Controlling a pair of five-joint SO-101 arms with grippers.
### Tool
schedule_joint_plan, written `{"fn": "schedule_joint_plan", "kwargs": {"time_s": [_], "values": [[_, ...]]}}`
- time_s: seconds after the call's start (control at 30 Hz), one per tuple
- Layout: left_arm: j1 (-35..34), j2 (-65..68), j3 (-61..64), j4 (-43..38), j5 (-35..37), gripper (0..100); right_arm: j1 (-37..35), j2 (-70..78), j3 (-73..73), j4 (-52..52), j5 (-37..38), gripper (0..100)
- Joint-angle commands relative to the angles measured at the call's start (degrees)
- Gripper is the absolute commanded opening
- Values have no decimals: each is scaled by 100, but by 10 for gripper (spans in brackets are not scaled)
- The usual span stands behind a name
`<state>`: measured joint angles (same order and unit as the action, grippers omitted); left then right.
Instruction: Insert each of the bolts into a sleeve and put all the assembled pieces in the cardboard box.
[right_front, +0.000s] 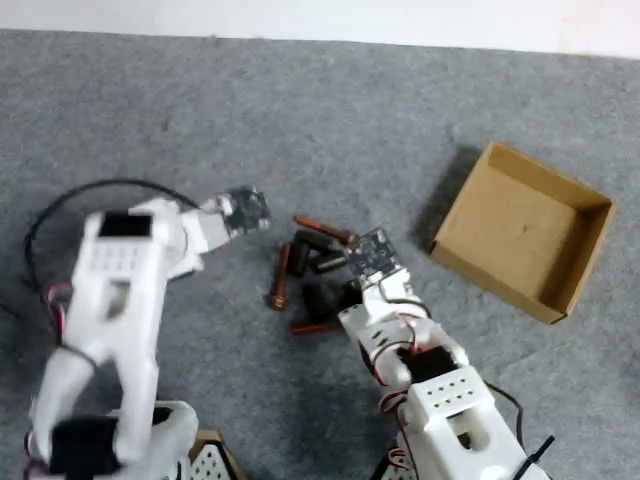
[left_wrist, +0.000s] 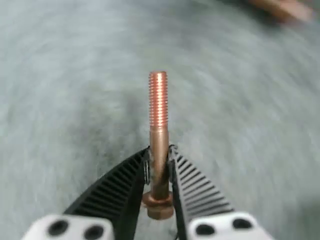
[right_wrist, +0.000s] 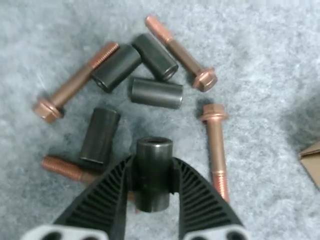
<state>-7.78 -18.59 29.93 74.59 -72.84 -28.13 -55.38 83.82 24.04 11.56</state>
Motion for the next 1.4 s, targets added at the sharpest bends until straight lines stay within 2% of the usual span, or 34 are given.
{"fn": "schedule_joint_plan", "kwargs": {"time_s": [0.0,0.27,0.3,0.37,0.43,0.6,0.67,0.73,0.97,1.03,1.13,1.37], "values": [[-40,1051,-1974,1327,-712,5,66,-145,-31,-145,44,4],[-75,3793,-4154,1855,-730,15,66,-145,48,-145,53,4],[-84,4066,-4400,1855,-730,41,66,-145,48,-145,53,4],[-110,4541,-4848,1864,-695,168,66,-145,48,-145,53,4],[-127,4840,-5244,1855,-308,279,66,-145,48,-145,53,4],[-127,5138,-6334,1864,862,287,66,-145,66,-136,53,4],[-136,5121,-6677,1846,1670,287,66,-145,66,-136,53,4],[-180,5068,-7029,1864,2787,287,57,-145,119,-136,53,4],[-400,5024,-7169,2409,7692,287,40,-145,145,-154,53,4],[-418,5103,-6993,2418,8800,287,40,-145,145,-163,53,4],[-382,5174,-6624,2462,9969,287,40,-145,145,-171,53,4],[-382,5165,-5429,2462,11780,287,40,-145,154,-145,26,4]]}}
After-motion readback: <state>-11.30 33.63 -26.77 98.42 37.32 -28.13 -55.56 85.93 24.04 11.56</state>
